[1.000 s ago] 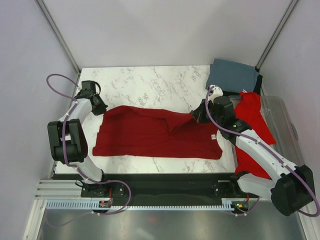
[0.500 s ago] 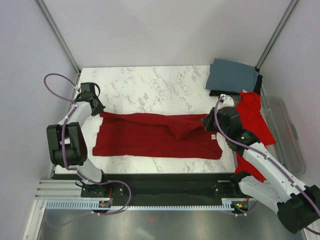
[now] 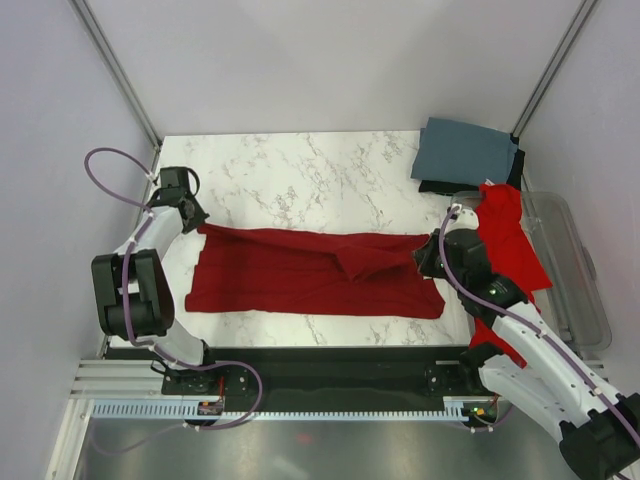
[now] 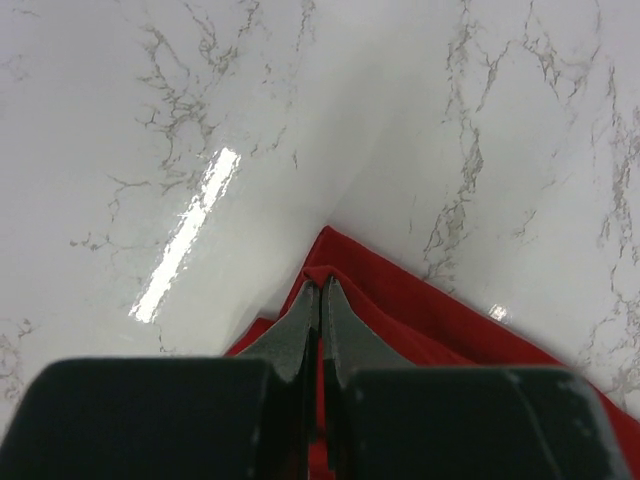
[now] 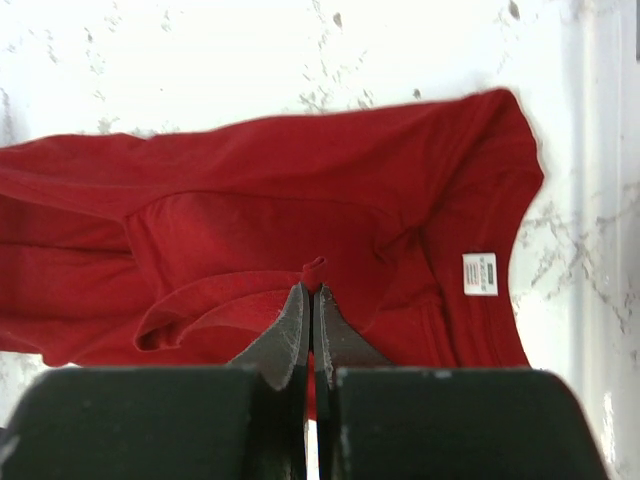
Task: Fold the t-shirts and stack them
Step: Fold the tshirt
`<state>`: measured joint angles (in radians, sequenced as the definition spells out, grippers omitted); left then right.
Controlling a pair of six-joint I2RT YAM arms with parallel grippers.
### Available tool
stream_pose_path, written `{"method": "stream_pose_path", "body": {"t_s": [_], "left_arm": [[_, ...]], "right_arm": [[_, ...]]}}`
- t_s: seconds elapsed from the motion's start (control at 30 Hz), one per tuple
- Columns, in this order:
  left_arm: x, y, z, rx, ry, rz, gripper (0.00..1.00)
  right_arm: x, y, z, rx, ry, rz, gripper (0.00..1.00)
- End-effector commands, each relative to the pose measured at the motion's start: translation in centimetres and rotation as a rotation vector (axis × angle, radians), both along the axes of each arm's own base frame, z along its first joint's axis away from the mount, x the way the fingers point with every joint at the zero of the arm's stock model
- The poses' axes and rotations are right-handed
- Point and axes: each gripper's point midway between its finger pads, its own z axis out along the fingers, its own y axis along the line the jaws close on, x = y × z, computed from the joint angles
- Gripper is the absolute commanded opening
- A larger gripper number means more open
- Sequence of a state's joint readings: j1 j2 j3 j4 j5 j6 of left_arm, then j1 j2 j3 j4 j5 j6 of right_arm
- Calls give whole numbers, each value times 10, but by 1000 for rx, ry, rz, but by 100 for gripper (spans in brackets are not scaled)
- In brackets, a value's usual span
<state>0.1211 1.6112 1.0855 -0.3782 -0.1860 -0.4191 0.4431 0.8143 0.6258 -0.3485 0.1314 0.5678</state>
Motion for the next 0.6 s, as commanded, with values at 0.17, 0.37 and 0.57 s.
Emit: {"method": "stream_pose_path", "body": {"t_s": [0.17, 0.37, 0.57], "left_arm": [[-21, 25, 33, 126, -61, 85, 2], [-55, 38, 67, 140, -169, 226, 98], [-74, 46, 96, 141, -275, 268, 100]], "right_arm": [[-17, -12, -18, 46, 41, -83, 0], [-28, -18, -25, 101, 72, -142, 60], [-29, -17, -13, 125, 59, -147, 79]]}}
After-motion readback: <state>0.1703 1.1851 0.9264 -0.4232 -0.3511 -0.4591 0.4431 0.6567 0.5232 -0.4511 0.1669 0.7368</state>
